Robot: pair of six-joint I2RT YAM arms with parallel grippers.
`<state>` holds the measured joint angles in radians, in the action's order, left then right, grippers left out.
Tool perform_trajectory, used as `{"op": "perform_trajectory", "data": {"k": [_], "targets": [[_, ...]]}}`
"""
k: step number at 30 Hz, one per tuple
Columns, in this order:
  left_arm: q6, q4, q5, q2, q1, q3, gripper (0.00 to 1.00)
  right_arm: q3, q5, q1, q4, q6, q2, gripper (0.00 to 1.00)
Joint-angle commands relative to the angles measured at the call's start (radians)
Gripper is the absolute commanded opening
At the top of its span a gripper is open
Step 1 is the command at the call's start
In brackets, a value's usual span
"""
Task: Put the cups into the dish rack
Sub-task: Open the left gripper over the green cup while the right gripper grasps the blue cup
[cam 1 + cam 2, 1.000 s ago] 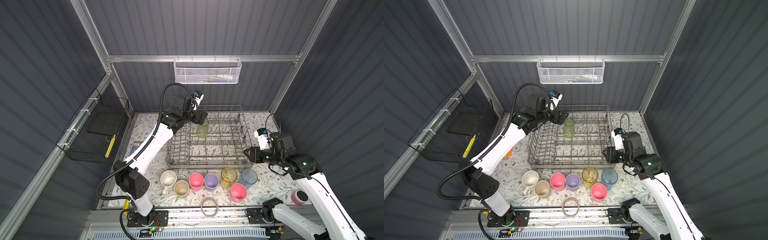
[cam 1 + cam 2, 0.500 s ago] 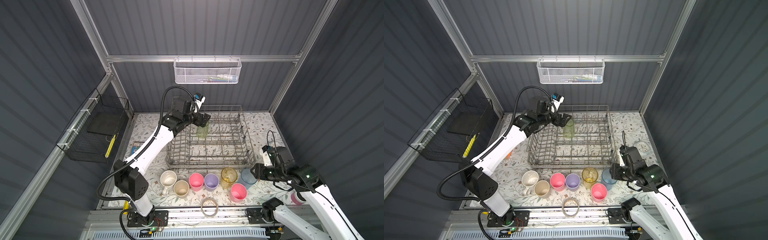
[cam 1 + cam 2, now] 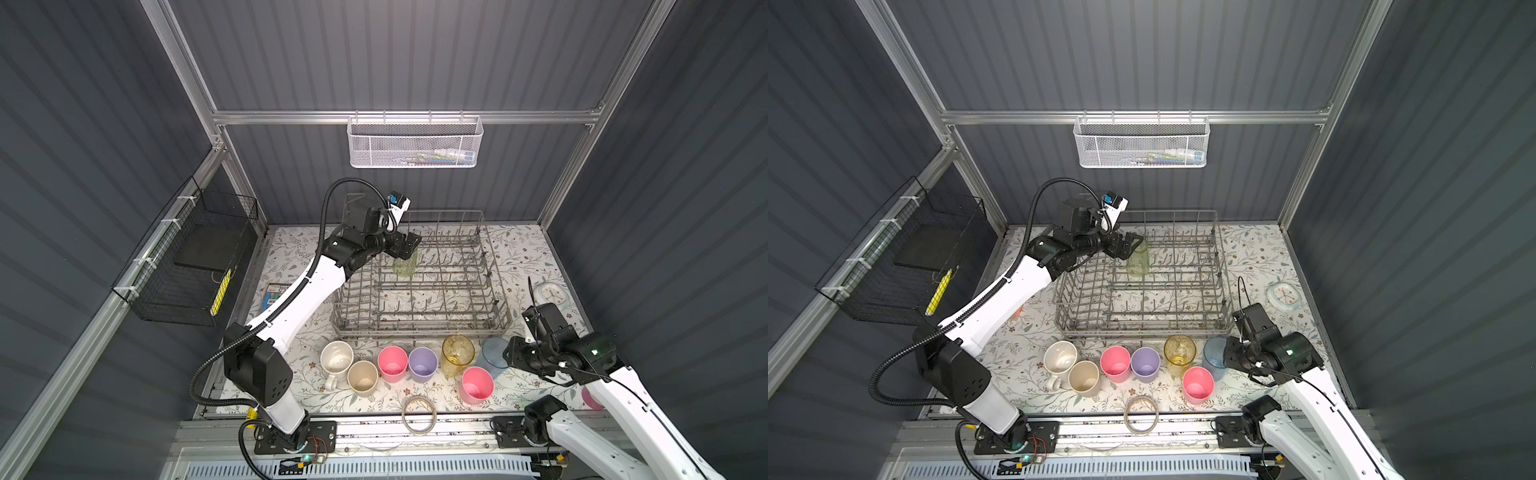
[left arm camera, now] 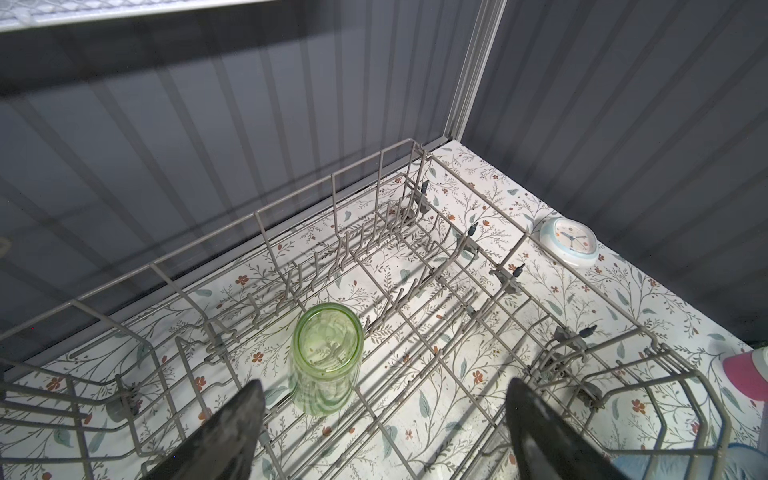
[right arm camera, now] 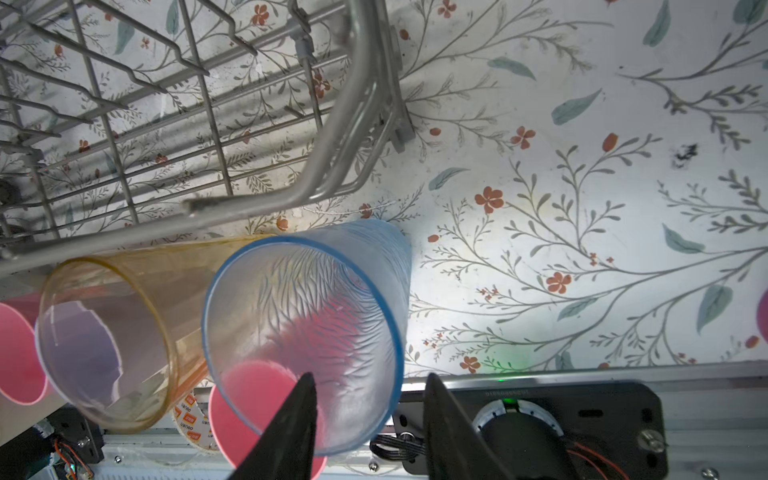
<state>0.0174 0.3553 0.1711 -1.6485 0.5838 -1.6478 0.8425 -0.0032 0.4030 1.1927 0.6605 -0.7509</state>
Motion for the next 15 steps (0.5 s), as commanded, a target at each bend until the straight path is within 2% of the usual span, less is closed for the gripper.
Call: {"op": "perform_trajectory", "data": {"k": [1,8,15], "targets": [[0.004,-0.024,0.02,0.032,0.005,0.018,0.9,-0.029,0.012,0.005,-0.033,0.048,0.002,0.4],[0.007,-0.028,0.018,0.039,0.005,0.028,0.9,-0.071,0.035,0.006,-0.062,0.074,0.008,0.31],[0.009,-0.035,0.012,0.035,0.005,0.029,0.9,-0.088,0.054,0.006,-0.042,0.102,0.028,0.13]]}}
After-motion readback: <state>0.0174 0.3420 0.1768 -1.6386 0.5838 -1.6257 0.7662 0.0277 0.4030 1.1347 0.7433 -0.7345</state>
